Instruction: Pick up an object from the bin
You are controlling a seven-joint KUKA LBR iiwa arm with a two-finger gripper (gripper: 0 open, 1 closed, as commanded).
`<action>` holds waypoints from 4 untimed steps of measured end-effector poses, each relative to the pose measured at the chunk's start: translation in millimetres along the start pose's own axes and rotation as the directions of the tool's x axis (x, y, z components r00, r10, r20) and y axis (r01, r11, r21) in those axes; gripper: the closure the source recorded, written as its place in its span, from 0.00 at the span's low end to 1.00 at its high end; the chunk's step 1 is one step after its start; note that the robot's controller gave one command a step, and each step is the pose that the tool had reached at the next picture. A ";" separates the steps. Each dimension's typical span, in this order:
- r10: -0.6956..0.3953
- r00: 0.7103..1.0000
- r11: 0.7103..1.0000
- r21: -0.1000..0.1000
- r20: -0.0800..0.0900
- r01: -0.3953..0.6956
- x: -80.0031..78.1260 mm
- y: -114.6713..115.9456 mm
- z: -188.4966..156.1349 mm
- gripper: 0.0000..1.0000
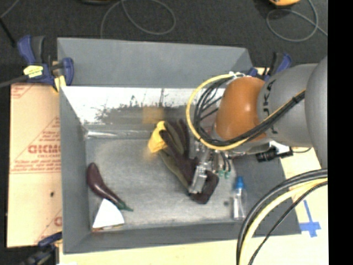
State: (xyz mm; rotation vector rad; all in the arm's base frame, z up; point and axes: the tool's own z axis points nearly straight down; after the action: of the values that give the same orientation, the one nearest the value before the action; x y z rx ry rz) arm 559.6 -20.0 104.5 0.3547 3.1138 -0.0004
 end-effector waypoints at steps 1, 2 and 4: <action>0.230 0.973 0.973 -0.002 0.008 -0.230 16.7 -23.8 31.4 1.00; 0.230 0.973 0.973 -0.002 0.008 -0.230 16.7 -23.8 31.4 1.00; 0.229 0.974 0.974 0.000 0.005 -0.229 17.7 -24.1 25.8 1.00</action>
Offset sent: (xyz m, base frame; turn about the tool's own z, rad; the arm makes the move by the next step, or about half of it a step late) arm 0.0000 0.0000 0.0000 0.0000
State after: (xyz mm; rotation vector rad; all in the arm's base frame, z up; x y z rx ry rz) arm 537.1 -39.5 78.5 0.7094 3.0473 -0.0001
